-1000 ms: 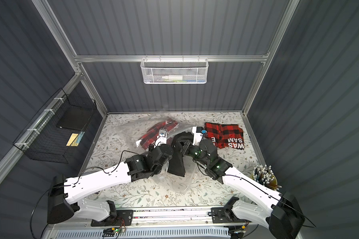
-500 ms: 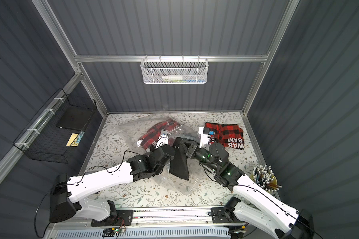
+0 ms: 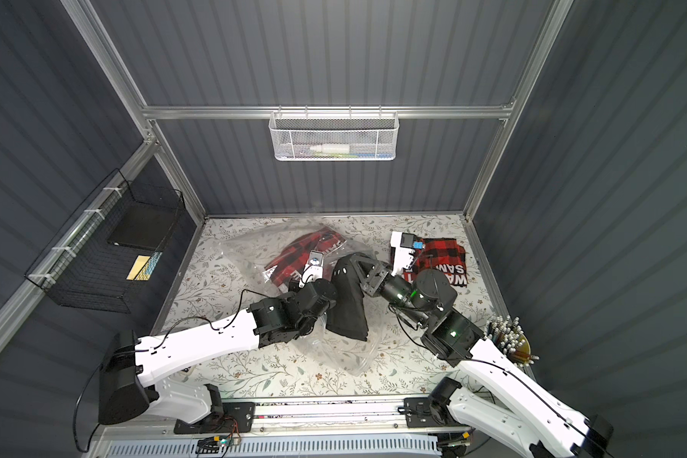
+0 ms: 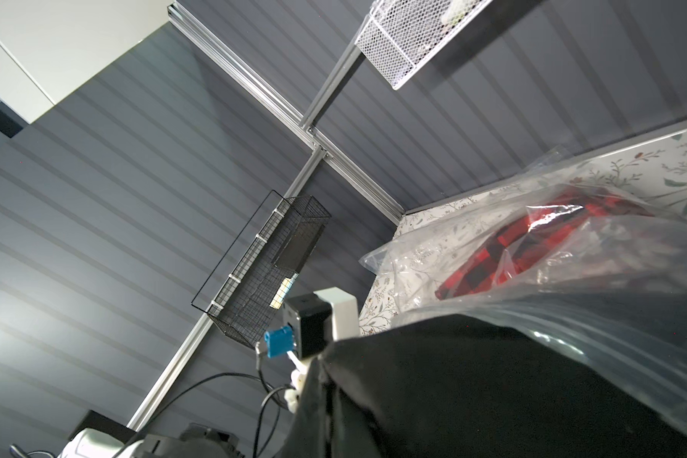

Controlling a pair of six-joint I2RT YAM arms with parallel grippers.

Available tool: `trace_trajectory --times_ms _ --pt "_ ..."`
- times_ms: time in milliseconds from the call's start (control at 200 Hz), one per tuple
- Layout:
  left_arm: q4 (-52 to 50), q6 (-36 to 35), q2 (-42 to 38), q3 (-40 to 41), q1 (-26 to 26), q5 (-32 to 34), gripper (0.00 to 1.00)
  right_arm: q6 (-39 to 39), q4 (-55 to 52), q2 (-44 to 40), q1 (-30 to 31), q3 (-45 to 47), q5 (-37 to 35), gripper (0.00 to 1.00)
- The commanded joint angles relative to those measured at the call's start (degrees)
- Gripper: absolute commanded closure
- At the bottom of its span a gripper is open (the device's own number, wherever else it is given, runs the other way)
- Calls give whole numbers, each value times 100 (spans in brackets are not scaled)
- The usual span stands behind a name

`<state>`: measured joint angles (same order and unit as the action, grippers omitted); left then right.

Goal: Take the shirt out of the vacuum bag
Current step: Take out the shirt from the vacuum bag, then place the shirt at the center of the board.

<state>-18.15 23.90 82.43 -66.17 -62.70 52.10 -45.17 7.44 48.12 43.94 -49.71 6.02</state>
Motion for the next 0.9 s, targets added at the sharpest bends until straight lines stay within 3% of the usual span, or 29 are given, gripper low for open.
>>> trace_trajectory --times_ms 0,525,895 --pt "-131 124 88 121 3 115 100 170 275 14 27 -348 100 100" --pt "-47 160 233 181 3 117 100 -140 329 -155 27 -787 654 100" --pt "-17 124 257 303 56 172 100 476 -645 -401 31 -1720 115 100"
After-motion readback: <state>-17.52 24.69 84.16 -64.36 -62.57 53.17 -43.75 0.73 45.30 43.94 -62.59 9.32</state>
